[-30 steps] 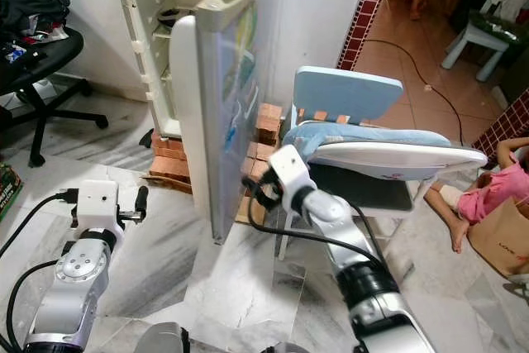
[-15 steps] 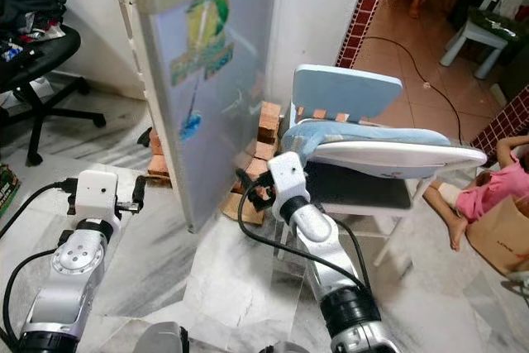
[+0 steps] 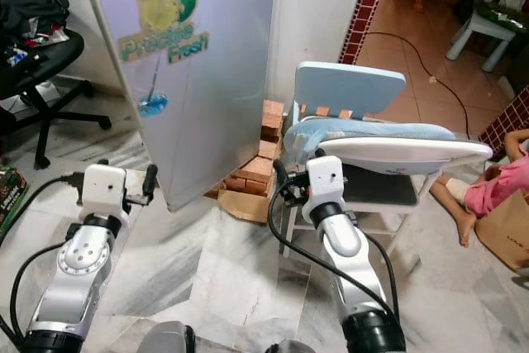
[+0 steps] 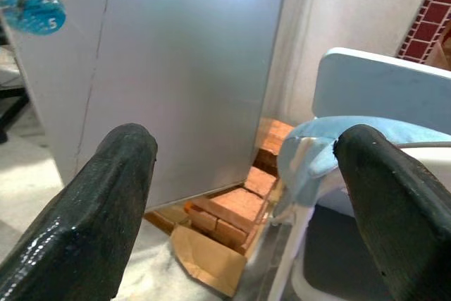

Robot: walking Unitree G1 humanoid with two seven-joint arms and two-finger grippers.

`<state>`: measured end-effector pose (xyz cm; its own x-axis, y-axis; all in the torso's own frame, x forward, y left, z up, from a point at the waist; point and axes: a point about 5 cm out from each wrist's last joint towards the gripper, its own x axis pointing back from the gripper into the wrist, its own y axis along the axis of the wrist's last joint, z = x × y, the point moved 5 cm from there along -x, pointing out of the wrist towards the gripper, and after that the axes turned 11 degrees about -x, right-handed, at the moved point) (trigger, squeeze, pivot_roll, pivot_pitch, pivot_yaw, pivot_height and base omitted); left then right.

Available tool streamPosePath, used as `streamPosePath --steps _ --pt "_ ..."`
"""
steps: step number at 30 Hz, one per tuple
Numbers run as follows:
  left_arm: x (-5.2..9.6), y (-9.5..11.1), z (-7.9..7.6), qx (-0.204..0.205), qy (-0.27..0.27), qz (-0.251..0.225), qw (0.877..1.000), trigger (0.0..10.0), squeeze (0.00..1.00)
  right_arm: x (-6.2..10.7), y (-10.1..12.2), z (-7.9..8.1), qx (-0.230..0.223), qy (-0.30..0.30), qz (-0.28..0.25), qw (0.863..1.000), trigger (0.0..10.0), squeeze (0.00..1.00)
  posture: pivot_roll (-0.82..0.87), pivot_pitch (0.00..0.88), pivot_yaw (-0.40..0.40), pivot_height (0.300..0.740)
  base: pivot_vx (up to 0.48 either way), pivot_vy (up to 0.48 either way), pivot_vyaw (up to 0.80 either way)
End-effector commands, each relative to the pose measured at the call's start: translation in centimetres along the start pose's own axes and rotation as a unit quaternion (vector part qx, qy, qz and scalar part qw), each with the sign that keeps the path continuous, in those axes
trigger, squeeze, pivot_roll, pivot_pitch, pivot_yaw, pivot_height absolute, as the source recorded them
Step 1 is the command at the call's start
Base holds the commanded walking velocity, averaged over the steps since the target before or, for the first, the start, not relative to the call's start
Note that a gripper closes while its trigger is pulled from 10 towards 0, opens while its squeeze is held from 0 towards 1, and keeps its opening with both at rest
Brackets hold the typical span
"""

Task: Restocking fridge

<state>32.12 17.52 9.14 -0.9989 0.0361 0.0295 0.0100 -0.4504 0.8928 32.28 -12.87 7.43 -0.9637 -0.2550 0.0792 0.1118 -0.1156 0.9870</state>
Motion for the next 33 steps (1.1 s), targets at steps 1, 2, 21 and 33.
streamPosePath --steps 1,2,21,33 --pt "-0.3 0.4 -0.1 -0.005 -0.007 -0.006 1.0 10.0 0.0 -0.1 1.5 0.3 -0.001 0.005 -0.024 1.0 10.0 0.0 0.06 0.015 0.0 0.74 0.0 0.0 0.0" --pt "-0.5 0.7 0.3 -0.008 -0.002 -0.01 1.0 10.0 0.0 -0.2 2.1 0.2 -0.009 -0.003 -0.033 0.999 10.0 0.0 0.06 0.013 0.01 0.74 0.0 0.0 0.0" --pt "0.3 0.5 -0.1 0.026 0.0 -0.012 1.0 10.0 0.0 2.2 3.2 -4.5 -0.002 -0.187 -0.069 0.98 10.0 0.0 0.01 0.0 -0.041 0.74 0.0 0.095 0.0" --pt "-0.6 1.6 -1.7 0.04 -0.025 -0.037 0.998 10.0 0.0 1.9 2.1 -3.0 -0.044 -0.152 -0.045 0.986 10.0 0.0 0.02 0.0 -0.09 0.74 0.0 0.48 0.0"
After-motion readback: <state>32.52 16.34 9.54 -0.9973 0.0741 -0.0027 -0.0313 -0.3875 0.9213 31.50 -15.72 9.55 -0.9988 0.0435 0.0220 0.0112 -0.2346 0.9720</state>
